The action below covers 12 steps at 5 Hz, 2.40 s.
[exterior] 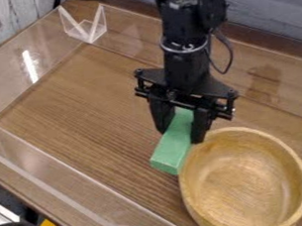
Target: Put the green block in the brown bowl
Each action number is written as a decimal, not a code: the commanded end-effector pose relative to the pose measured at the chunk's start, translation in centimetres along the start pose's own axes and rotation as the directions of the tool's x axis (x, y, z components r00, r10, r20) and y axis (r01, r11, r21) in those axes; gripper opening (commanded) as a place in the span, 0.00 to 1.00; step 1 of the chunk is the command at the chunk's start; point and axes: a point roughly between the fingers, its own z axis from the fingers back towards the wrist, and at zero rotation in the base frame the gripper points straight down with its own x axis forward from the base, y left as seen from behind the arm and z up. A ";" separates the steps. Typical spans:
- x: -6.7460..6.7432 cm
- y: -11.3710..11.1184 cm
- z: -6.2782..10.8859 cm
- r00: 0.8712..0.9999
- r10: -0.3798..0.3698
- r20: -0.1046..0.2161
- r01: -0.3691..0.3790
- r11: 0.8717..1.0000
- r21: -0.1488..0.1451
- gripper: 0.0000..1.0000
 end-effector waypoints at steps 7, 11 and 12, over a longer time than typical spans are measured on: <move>-1.2 -0.8 -0.3 0.994 -0.017 0.107 0.020 0.999 -0.029 0.00; -1.3 -0.2 0.0 0.990 0.091 0.112 -0.086 0.995 -0.047 0.00; -1.3 -0.8 -0.6 0.987 0.121 0.110 -0.116 0.992 -0.050 0.00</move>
